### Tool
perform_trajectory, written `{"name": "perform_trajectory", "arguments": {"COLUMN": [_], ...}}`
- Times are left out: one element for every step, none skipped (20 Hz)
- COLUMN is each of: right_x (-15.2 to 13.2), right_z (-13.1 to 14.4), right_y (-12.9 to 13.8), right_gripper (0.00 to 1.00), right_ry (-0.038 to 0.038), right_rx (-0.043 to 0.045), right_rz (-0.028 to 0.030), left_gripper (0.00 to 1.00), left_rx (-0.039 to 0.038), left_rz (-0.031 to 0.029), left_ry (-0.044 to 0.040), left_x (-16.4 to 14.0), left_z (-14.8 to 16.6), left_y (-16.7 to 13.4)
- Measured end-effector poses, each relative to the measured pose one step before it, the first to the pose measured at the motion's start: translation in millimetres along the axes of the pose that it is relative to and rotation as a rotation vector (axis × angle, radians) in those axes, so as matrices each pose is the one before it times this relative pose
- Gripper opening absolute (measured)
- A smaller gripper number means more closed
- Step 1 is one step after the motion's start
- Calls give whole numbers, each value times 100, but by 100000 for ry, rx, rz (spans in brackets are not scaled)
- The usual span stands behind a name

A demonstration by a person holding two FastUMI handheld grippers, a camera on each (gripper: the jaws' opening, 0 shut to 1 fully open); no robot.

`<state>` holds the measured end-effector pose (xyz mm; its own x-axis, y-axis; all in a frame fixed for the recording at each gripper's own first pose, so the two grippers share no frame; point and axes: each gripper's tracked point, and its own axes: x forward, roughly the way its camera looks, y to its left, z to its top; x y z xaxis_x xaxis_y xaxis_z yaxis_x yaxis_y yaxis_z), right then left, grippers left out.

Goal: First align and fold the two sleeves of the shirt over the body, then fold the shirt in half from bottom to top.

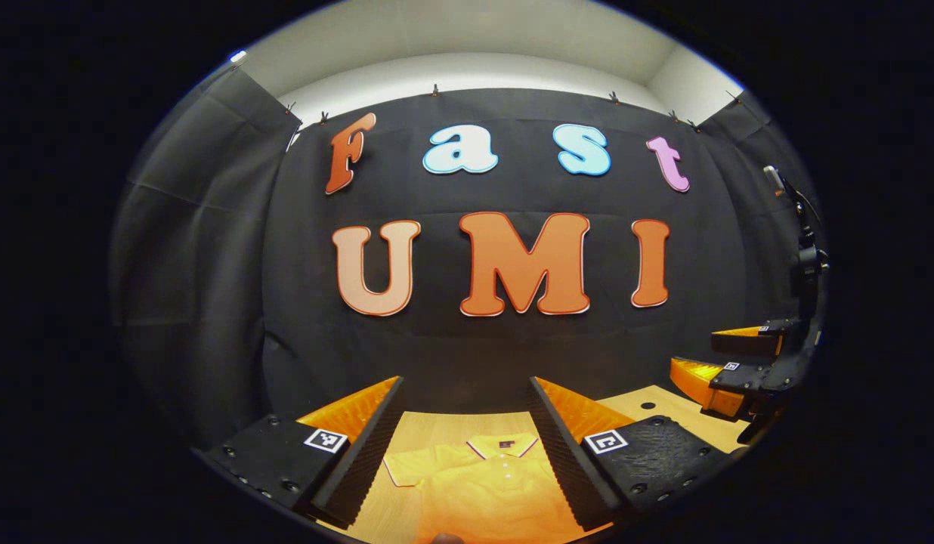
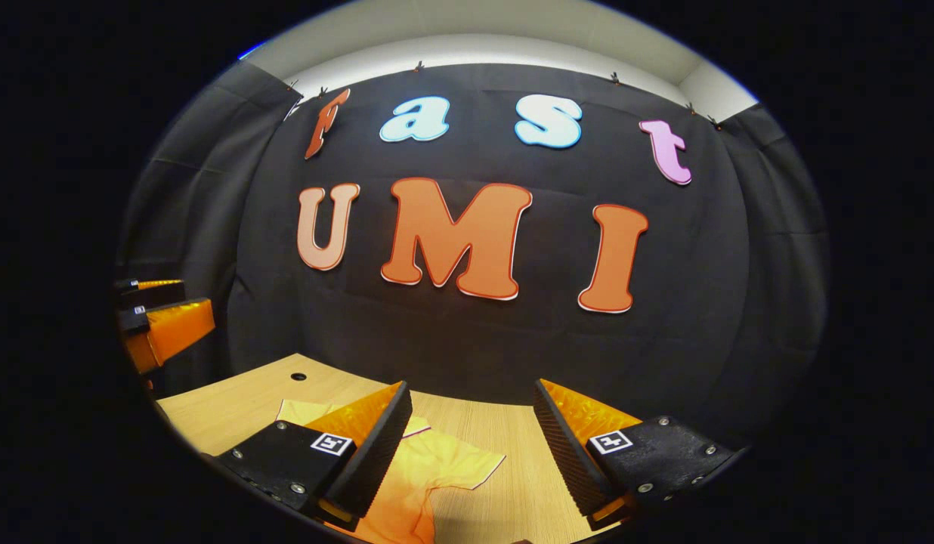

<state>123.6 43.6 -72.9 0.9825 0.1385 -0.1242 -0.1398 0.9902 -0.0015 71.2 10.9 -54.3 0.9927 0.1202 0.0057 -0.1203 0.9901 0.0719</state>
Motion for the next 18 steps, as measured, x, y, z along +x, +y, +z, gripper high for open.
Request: {"name": "perform_trajectory", "arguments": {"right_x": [965,813,1035,1073,1258,1123,1135,1084,1105,1120,1089,1223,1140,1011,1208,1245,1098,1046], "right_z": [-844,-958,-918,-968,-968,-1033,-962,-815,-757,-685,-635,-830,-769,-732,-931,-809,-857,-550], "right_y": [79,-60,-178,-397,-565,-525,-336,-263,-108,-71,-167,-263,-128,-190,-307,-360,-296,-117], "right_gripper": [98,98,98,98,98,98,98,98,98,98,98,98,98,98,98,98,98,98], "right_ry": [3296,3006,3224,3471,3463,3844,3546,3585,3290,3327,3178,3889,3960,4016,4134,4629,4231,4265], "right_rx": [1039,1454,1010,319,-553,-655,-241,343,811,866,973,960,1618,1514,1087,698,309,931], "right_rz": [490,649,-53,-146,-1254,-843,-377,97,406,762,412,331,742,496,3,-244,537,1102], "left_gripper": [98,98,98,98,98,98,98,98,98,98,98,98,98,98,98,98,98,97], "left_rx": [884,1035,1155,1068,848,576,227,16,6,129,488,528,669,473,344,324,302,487], "left_rz": [1198,1232,1356,1482,1476,1487,1136,904,991,780,913,656,581,447,257,518,806,1050], "left_ry": [-230,-96,-283,-435,-246,-23,345,444,316,336,370,576,732,756,896,889,933,1074], "left_x": [140,49,22,103,82,-34,-4,-113,-31,-9,130,120,127,120,195,140,192,130], "left_z": [118,5,207,125,100,-30,-47,-253,-15,-174,-147,-273,-89,-260,-155,-363,-305,-282], "left_y": [356,311,398,501,406,338,252,83,240,29,56,-129,-141,-61,-277,-151,-13,35]}}
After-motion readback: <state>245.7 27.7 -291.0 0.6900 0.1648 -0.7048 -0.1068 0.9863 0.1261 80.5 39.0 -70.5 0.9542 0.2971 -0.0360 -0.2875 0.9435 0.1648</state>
